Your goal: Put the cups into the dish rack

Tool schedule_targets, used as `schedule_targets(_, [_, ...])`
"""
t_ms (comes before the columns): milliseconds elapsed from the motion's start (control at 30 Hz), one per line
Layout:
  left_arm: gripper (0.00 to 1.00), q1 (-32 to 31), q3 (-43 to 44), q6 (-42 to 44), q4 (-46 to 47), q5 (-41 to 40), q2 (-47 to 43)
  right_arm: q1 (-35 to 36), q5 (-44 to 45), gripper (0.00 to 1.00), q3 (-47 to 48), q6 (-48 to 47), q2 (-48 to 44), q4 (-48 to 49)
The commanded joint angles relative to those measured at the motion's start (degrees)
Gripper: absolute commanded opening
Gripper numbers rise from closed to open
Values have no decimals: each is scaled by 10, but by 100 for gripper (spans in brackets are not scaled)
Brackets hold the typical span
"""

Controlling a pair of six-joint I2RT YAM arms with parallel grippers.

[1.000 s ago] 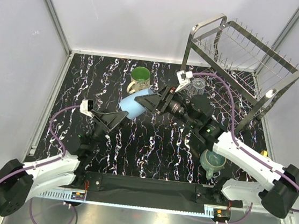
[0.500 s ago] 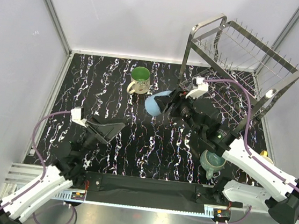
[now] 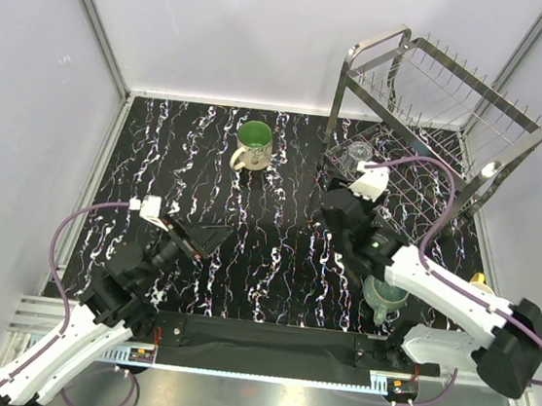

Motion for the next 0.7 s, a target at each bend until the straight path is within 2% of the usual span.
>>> schedule_targets(0, [91, -2, -1, 32, 24, -6, 25, 2, 179, 0, -5, -8, 37, 27])
schedule_targets(67, [91, -2, -4, 38, 35, 0, 36, -4, 233, 0, 4, 5, 68, 16])
schedule_targets(100, [90, -2, -4, 41, 44, 1, 43, -12, 233, 0, 6, 17, 78, 13])
schedule_targets(267, [89, -3, -17, 49, 75, 1, 45, -97, 158, 0, 27, 19, 133, 40])
schedule_targets(667, [90, -3, -16, 86, 40, -13, 15, -175, 160, 0, 20, -45, 179, 165])
